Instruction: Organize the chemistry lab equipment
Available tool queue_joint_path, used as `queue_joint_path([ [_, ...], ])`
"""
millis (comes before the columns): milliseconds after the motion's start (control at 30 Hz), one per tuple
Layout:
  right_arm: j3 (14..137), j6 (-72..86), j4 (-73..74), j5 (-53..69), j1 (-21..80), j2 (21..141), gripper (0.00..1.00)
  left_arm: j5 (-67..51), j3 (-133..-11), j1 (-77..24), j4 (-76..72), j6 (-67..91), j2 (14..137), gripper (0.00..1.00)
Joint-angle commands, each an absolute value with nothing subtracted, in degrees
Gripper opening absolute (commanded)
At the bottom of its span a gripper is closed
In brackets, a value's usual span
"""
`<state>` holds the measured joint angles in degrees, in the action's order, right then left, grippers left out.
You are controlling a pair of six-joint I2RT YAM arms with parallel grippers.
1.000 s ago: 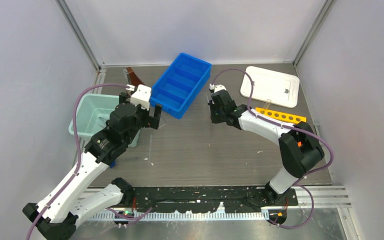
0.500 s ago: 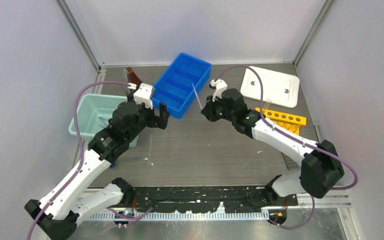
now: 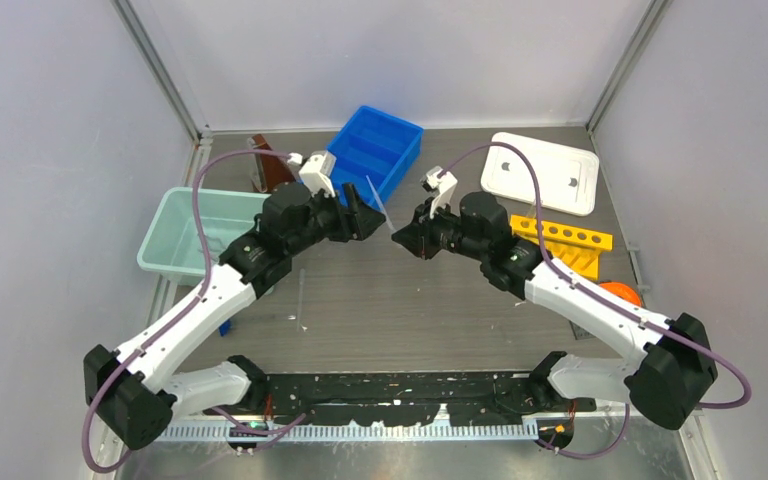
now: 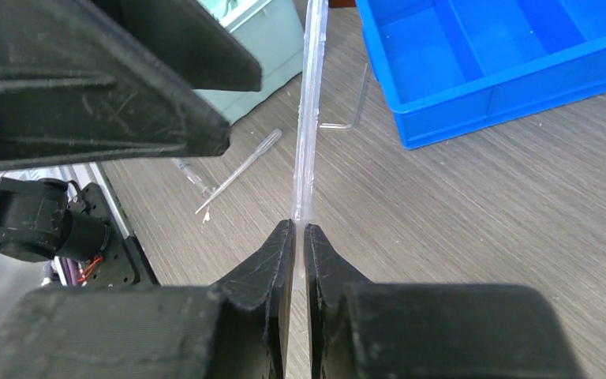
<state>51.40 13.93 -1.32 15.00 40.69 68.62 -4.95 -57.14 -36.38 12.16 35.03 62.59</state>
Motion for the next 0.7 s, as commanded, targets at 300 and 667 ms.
queue_joint_path([
  [300,46.4,15.8,-5.3,15.4,41.7,63.1,0.17,-9.5,-55.8,-36.5,-5.5,49.0,71.4,0.10],
  [667,39.9,18.6,-6.2,8.2,41.7,59.8,0.71,-1.4,-59.5,-34.9,-2.1,45.6,77.3,0.00],
])
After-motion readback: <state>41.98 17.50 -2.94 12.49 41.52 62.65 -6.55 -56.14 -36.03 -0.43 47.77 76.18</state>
